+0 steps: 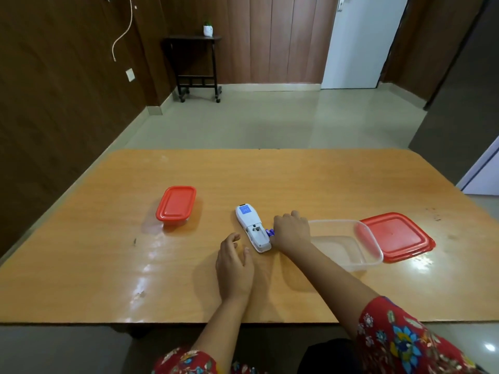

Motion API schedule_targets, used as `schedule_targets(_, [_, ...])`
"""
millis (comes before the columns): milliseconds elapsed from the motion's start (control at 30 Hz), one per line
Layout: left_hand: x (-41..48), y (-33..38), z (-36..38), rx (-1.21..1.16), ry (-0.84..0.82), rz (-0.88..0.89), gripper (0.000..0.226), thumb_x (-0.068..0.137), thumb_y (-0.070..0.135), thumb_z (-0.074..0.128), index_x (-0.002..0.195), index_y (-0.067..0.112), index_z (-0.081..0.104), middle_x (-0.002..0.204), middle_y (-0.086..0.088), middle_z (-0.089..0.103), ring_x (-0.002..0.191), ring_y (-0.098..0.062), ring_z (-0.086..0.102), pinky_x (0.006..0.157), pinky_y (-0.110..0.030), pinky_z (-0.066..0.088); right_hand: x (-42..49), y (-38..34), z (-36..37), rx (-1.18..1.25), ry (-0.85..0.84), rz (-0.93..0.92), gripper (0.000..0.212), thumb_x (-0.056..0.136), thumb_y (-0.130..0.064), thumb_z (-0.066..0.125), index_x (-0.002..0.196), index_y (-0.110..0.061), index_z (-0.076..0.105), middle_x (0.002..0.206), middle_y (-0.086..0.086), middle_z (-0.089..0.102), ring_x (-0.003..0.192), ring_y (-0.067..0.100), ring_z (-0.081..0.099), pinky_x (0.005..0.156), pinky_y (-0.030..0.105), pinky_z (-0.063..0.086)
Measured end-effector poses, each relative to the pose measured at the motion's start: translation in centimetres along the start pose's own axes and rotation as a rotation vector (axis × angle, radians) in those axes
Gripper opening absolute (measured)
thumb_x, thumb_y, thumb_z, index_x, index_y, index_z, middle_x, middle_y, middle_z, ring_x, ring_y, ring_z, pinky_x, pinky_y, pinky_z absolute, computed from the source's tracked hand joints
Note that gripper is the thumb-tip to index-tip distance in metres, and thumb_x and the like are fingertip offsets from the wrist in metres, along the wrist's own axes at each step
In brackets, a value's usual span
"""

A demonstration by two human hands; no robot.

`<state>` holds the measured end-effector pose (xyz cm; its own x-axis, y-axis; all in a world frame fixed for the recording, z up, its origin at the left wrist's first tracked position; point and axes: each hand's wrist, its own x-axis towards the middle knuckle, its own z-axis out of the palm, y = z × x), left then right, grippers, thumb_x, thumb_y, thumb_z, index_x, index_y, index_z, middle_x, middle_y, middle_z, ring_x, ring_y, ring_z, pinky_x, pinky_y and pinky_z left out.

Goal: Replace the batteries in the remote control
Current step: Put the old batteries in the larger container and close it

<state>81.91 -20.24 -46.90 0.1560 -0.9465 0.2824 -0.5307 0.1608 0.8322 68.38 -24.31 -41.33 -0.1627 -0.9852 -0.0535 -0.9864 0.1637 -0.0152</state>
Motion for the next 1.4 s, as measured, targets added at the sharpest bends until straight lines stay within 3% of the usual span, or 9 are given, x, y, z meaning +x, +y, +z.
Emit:
schedule_targets(233, [0.4, -0.1, -0.1, 0.018, -0.011, 0.014, 0.036, 0.083, 0.004, 0.06, 0.119, 0.007, 0.055, 0.118, -0.007, 0.062, 0.101, -0.024, 0.062, 0.085, -0.04, 0.049, 0.8, -0.4, -1.1, 0.102, -0.144, 0.066, 0.023, 0.09, -0.025, 0.055, 0.107, -0.01, 0.059, 0.113, 0.008, 0.062, 0.11, 0.027, 0.056, 0.07, 0.028, 0.04])
schedule_targets(433, [0.2, 0.1, -0.1, 0.043, -0.038, 0.033, 0.035, 0.085, 0.005, 0.058, 0.119, 0.009, 0.055, 0.118, -0.006, 0.06, 0.101, -0.022, 0.06, 0.084, -0.038, 0.048, 0.2, -0.3, -0.9, 0.212, -0.122, 0.026, 0.018, 0.087, -0.011, 0.054, 0.101, -0.004, 0.063, 0.104, 0.014, 0.067, 0.103, 0.028, 0.059, 0.07, 0.031, 0.044])
schedule_targets(667, [-0.9, 0.9, 0.0, 0.019, -0.065, 0.174, 0.031, 0.088, 0.016, 0.054, 0.119, 0.016, 0.054, 0.116, 0.002, 0.061, 0.106, -0.013, 0.057, 0.086, -0.031, 0.049, -4.4, 7.7, -4.0, 0.831, 0.038, 0.161, 0.013, 0.07, -0.007, 0.069, 0.08, -0.015, 0.072, 0.071, 0.004, 0.073, 0.059, 0.016, 0.066, 0.061, 0.028, 0.053])
schedule_targets(833, [-3.3, 3.9, 3.4, -0.112, -0.302, 0.183, 0.05, 0.082, 0.047, 0.047, 0.127, 0.024, 0.045, 0.126, 0.01, 0.05, 0.112, -0.005, 0.049, 0.094, -0.024, 0.04, -5.3, 13.1, -2.6, 0.802, -0.027, 0.311, 0.015, 0.073, -0.003, 0.067, 0.086, -0.008, 0.069, 0.074, 0.01, 0.074, 0.062, 0.019, 0.068, 0.045, 0.021, 0.042])
schedule_targets(967, [-4.9, 6.0, 6.5, -0.209, -0.339, 0.071, 0.056, 0.083, 0.055, 0.04, 0.131, 0.027, 0.042, 0.124, 0.014, 0.047, 0.109, -0.005, 0.051, 0.092, -0.03, 0.046, -4.6, 13.8, -0.4, 0.698, -0.196, 0.305, 0.028, 0.066, 0.002, 0.063, 0.092, -0.008, 0.071, 0.074, 0.014, 0.074, 0.066, 0.022, 0.069, 0.055, 0.026, 0.049])
schedule_targets(1100, [-5.1, 5.5, 7.1, -0.168, -0.31, 0.074, 0.04, 0.091, 0.042, 0.046, 0.128, 0.027, 0.044, 0.123, 0.009, 0.052, 0.104, -0.007, 0.054, 0.087, -0.029, 0.048, -5.4, 15.2, -0.9, 0.567, 0.093, 0.265, 0.017, 0.079, -0.015, 0.062, 0.094, -0.017, 0.07, 0.092, -0.001, 0.073, 0.087, 0.017, 0.066, 0.068, 0.025, 0.045])
schedule_targets(1233, [-5.0, 5.4, 7.2, -0.177, -0.276, 0.075, 0.031, 0.094, 0.026, 0.05, 0.125, 0.026, 0.048, 0.121, 0.01, 0.054, 0.099, -0.007, 0.057, 0.082, -0.024, 0.045, -6.5, 18.8, -1.5, 0.666, 0.381, 0.34, 0.013, 0.084, -0.025, 0.062, 0.087, -0.017, 0.072, 0.088, -0.001, 0.073, 0.084, 0.017, 0.066, 0.068, 0.026, 0.044])
schedule_targets(1300, [-5.0, 5.5, 7.4, -0.16, -0.278, 0.082, 0.03, 0.095, 0.026, 0.049, 0.125, 0.025, 0.048, 0.12, 0.011, 0.054, 0.097, -0.006, 0.057, 0.08, -0.023, 0.044, -6.4, 21.6, -0.8, 0.616, 0.397, 0.426, 0.018, 0.084, -0.027, 0.061, 0.095, -0.017, 0.07, 0.097, 0.001, 0.072, 0.093, 0.02, 0.064, 0.074, 0.029, 0.047])
schedule_targets(1400, [-4.9, 5.5, 7.4, -0.15, -0.275, 0.079, 0.029, 0.095, 0.028, 0.047, 0.124, 0.025, 0.049, 0.12, 0.011, 0.056, 0.097, -0.005, 0.058, 0.079, -0.023, 0.044, -5.6, 25.5, 0.2, 0.416, 0.158, 0.575, 0.048, 0.086, -0.043, 0.059, 0.127, -0.018, 0.054, 0.126, 0.013, 0.057, 0.119, 0.033, 0.049, 0.092, 0.042, 0.045])
